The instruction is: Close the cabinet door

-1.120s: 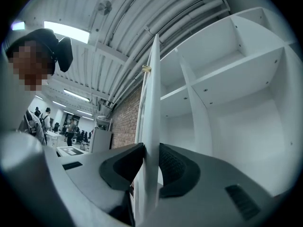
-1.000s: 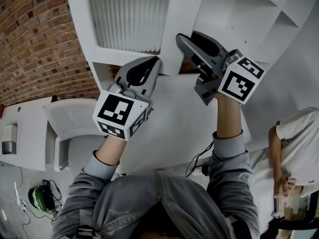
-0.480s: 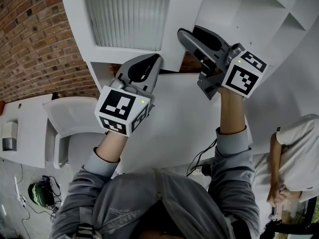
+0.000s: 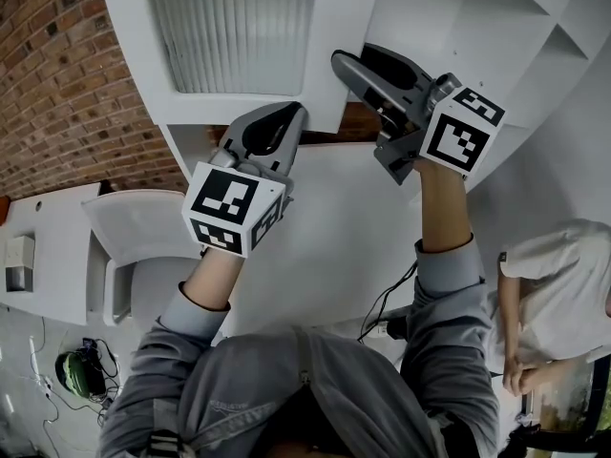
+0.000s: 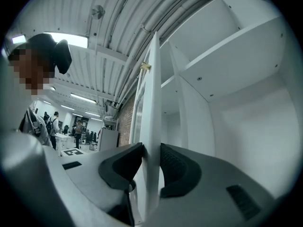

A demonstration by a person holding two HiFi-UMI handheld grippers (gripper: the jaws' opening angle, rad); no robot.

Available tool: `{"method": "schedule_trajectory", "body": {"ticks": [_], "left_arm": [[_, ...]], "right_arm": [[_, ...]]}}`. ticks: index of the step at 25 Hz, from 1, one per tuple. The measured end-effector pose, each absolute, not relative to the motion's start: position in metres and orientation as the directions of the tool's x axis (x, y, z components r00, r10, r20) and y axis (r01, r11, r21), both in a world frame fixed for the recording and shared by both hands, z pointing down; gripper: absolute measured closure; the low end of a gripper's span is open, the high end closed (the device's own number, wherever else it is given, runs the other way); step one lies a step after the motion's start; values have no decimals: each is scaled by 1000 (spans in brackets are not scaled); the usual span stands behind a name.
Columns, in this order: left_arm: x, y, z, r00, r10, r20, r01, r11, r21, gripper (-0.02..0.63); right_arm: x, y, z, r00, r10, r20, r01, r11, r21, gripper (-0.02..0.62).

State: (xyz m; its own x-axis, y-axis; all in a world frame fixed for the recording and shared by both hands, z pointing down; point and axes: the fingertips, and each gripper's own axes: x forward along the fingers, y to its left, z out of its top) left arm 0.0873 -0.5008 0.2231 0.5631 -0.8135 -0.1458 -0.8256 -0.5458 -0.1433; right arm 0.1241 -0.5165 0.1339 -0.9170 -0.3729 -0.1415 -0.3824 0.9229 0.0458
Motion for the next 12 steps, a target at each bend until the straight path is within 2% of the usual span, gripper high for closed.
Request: {"method": "schedule_trajectory", "body": {"ticks": [12], "left_arm": [[91,-512,224,543,-826,-152,-839,-525,-145,600]], "right_arm": [[126,-528,134,-910,-384,-155,-395,917,50,459]]}}
